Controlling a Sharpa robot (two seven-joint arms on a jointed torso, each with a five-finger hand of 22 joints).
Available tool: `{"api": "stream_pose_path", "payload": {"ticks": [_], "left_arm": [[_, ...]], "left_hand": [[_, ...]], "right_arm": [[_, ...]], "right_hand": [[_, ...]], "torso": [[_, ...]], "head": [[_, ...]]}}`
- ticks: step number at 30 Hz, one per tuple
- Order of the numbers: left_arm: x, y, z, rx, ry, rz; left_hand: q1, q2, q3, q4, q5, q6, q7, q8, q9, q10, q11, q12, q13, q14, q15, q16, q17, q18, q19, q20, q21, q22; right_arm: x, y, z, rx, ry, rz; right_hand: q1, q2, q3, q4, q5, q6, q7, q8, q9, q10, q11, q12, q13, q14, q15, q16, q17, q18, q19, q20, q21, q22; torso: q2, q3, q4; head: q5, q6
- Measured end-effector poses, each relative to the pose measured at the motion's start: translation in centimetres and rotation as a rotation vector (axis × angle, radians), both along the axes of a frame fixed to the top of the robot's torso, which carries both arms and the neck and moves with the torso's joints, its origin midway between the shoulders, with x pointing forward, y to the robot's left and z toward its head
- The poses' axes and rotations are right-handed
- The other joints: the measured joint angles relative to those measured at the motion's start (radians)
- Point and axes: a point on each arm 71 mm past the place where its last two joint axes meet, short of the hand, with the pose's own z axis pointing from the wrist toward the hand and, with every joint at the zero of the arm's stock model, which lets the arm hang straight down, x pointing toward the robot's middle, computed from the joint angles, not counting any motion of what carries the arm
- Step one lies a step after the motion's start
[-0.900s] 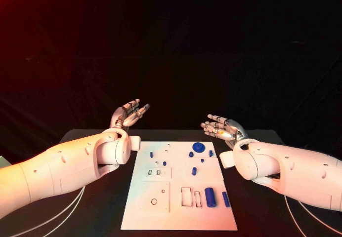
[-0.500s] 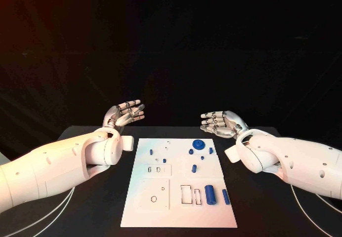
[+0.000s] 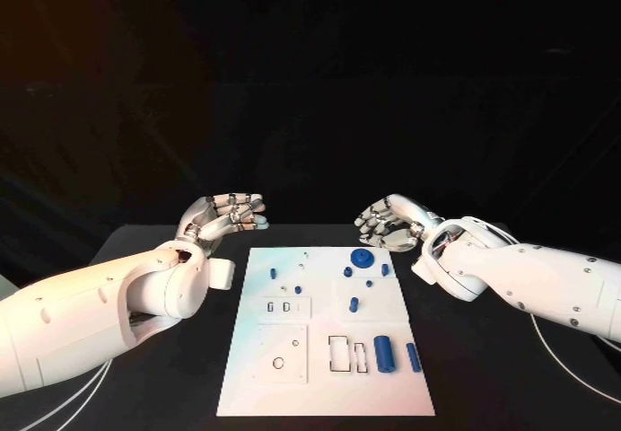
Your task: Assemble the parts on the task board
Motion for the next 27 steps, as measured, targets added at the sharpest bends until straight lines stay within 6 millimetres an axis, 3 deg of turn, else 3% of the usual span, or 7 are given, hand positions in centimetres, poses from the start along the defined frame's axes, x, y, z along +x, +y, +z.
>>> {"api": "stream_pose_path", "payload": {"ticks": [6, 10, 11, 12, 13, 16, 27], "left_arm": [[-1.2, -0.3, 0.8, -0.018, -0.01, -0.053], [-2.0, -0.5, 1.2, -0.027, -0.013, -0.08], [-2.1, -0.5, 1.3, -0.029, -0.014, -0.086], [-2.2, -0.6, 1.4, -0.031, -0.015, -0.091], [-2.4, -0.7, 1.5, -0.033, -0.015, -0.099], [-2.8, -0.8, 1.7, -0.037, -0.017, -0.114], [-3.5, -1.0, 2.2, -0.044, -0.022, -0.144]], "left_hand": [[-0.001, -0.009, 0.01, -0.012, 0.0, 0.006, -0.006, 0.005, 0.001, 0.017, -0.009, -0.01, 0.0, 0.031, -0.014, 0.06, 0.059, -0.001, 0.028, -0.018, 0.062, 0.036], [-0.005, -0.013, 0.015, -0.027, 0.0, 0.013, -0.013, 0.011, 0.004, 0.048, -0.019, -0.02, 0.001, 0.039, -0.026, 0.179, 0.152, -0.002, 0.033, -0.034, 0.158, 0.098], [-0.01, -0.018, 0.018, -0.03, 0.0, 0.014, -0.014, 0.012, 0.005, 0.058, -0.021, -0.02, 0.001, 0.035, -0.03, 0.229, 0.187, -0.002, 0.027, -0.041, 0.196, 0.124], [-0.012, -0.02, 0.019, -0.031, 0.0, 0.014, -0.014, 0.012, 0.006, 0.061, -0.022, -0.021, 0.002, 0.032, -0.033, 0.262, 0.209, -0.002, 0.021, -0.046, 0.223, 0.143], [-0.015, -0.022, 0.026, -0.032, 0.0, 0.016, -0.016, 0.012, 0.007, 0.065, -0.021, -0.025, 0.002, 0.02, -0.036, 0.305, 0.236, -0.002, 0.004, -0.048, 0.261, 0.17], [-0.02, -0.028, 0.033, -0.033, 0.0, 0.018, -0.018, 0.012, 0.008, 0.065, -0.021, -0.026, 0.003, 0.006, -0.036, 0.375, 0.276, -0.002, -0.019, -0.047, 0.327, 0.217], [-0.027, -0.026, 0.04, -0.032, 0.0, 0.018, -0.018, 0.012, 0.011, 0.065, -0.021, -0.026, 0.006, 0.003, -0.04, 0.458, 0.31, -0.002, -0.042, -0.045, 0.411, 0.277]], "right_arm": [[0.0, 0.5, 0.5, -0.167, -0.041, 0.024], [-0.1, 1.0, 0.6, -0.255, -0.06, 0.042], [-0.1, 1.1, 0.6, -0.274, -0.064, 0.045], [-0.1, 1.2, 0.6, -0.292, -0.067, 0.048], [-0.2, 1.4, 0.6, -0.316, -0.071, 0.052], [-0.1, 1.7, 0.5, -0.368, -0.077, 0.057], [0.1, 2.3, -0.3, -0.484, -0.067, 0.061]], "right_hand": [[-0.002, -0.022, -0.014, 0.005, -0.001, 0.044, -0.026, 0.007, 0.022, 0.072, -0.032, 0.0, 0.017, 0.126, -0.045, 0.179, 0.171, 0.0, 0.093, -0.058, 0.155, 0.102], [-0.006, -0.039, 0.004, 0.023, -0.001, 0.051, -0.034, 0.007, 0.042, 0.088, -0.048, 0.0, 0.031, 0.182, -0.059, 0.425, 0.399, 0.0, 0.159, -0.075, 0.36, 0.303], [-0.012, -0.047, 0.011, 0.029, -0.001, 0.055, -0.037, 0.007, 0.049, 0.088, -0.048, 0.0, 0.034, 0.197, -0.062, 0.512, 0.481, -0.007, 0.181, -0.078, 0.437, 0.385], [-0.019, -0.069, 0.03, 0.048, -0.001, 0.057, -0.04, 0.005, 0.073, 0.086, -0.051, 0.0, 0.041, 0.208, -0.066, 0.691, 0.712, -0.049, 0.26, -0.086, 0.615, 0.615], [-0.024, -0.075, 0.038, 0.056, -0.001, 0.058, -0.04, 0.003, 0.084, 0.084, -0.053, 0.0, 0.043, 0.212, -0.068, 0.867, 0.853, -0.066, 0.294, -0.089, 0.784, 0.791], [-0.027, -0.078, 0.034, 0.067, -0.001, 0.051, -0.046, 0.003, 0.101, 0.051, -0.052, 0.0, 0.041, 0.212, -0.068, 1.062, 1.006, -0.078, 0.339, -0.086, 0.98, 1.001], [-0.03, -0.081, -0.013, 0.069, -0.001, 0.029, -0.069, -0.009, 0.116, -0.002, -0.045, 0.0, 0.036, 0.212, -0.068, 1.11, 1.04, -0.094, 0.349, -0.078, 1.046, 1.088]], "torso": [[0.023, 0.0024, 0.0104], [0.036, 0.0041, 0.0158], [0.039, 0.0041, 0.0173], [0.042, 0.0042, 0.0193], [0.046, 0.0044, 0.0211], [0.055, 0.0045, 0.0275], [0.086, 0.0024, 0.0454]], "head": [[-0.014, 0.004], [-0.02, 0.004], [-0.022, 0.004], [-0.024, 0.003], [-0.026, 0.003], [-0.031, 0.003], [-0.048, 0.003]]}}
